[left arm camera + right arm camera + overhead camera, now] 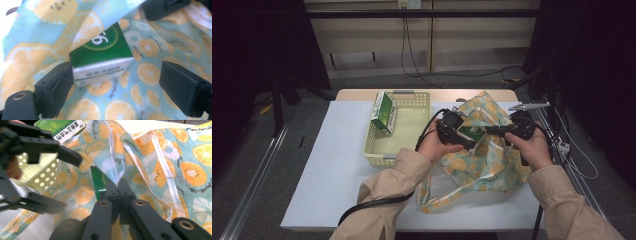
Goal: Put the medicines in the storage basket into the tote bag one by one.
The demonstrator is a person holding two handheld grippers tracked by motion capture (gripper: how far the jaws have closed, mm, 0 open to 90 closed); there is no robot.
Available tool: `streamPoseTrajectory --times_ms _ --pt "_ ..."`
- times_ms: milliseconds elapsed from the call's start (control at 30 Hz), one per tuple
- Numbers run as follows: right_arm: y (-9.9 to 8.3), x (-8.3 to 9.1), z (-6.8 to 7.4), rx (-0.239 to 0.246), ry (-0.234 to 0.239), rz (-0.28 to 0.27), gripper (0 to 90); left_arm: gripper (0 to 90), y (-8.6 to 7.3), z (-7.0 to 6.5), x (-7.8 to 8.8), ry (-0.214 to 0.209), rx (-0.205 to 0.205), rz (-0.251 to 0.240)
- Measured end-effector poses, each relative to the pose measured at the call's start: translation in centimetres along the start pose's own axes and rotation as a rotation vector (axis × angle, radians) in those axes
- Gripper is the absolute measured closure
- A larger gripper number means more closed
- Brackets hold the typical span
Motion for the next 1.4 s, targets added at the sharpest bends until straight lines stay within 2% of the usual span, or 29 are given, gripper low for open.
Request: streamPoseTrajectory --times_ms 67,267,400,633,733,1033,1167,1200,1400 --pt "-0.1 0.0 0.1 -0.002 -0.002 0.002 89.7 12.3 0.0 -0.3 0.8 -0.021 0.002 -0.003" --pt "-0.3 0.0 0.4 -0.002 0.002 -0.001 89.6 12.6 -0.4 -0.6 3.2 -0.016 -0.029 0.006" --pt "-0.3 0.1 0.4 0.002 -0.001 -0.003 89.6 12.3 -1.1 0.1 4.6 0.0 -0.033 0.031" --pt "-0.4 -0.1 0.4 0.0 -0.005 0.0 89.6 12.3 -2.0 1.7 7.4 0.038 -0.028 0.018" --pt "-0.4 -0.2 0.5 0.004 -0.005 0.0 89.6 12.4 -2.3 2.5 8.6 0.065 -0.032 0.026" --pt "-0.5 0.0 0.2 0.0 -0.011 -0.002 89.6 12.7 -3.5 5.3 12.1 0.148 0.019 0.004" --pt "-0.5 0.1 0.2 0.001 -0.011 -0.005 89.6 12.6 -4.1 6.7 13.4 0.175 0.062 -0.009" --pt "-0.5 0.1 0.3 0.0 -0.01 -0.007 89.6 12.6 -4.3 7.0 13.5 0.171 0.079 -0.014" --pt "-0.5 -0.1 0.4 -0.001 -0.007 -0.004 89.6 12.6 -5.1 8.5 14.5 0.214 0.079 -0.005"
Point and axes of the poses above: each handheld gripper's, and its own axes: x roughly backward along the jaws, y roughly out of its top, z roughly to its left, the point moved 4 cm from there along -x, roughly forward along the jaws, and after that the axes turned 13 degrees about -y, right-handed, at the moved point
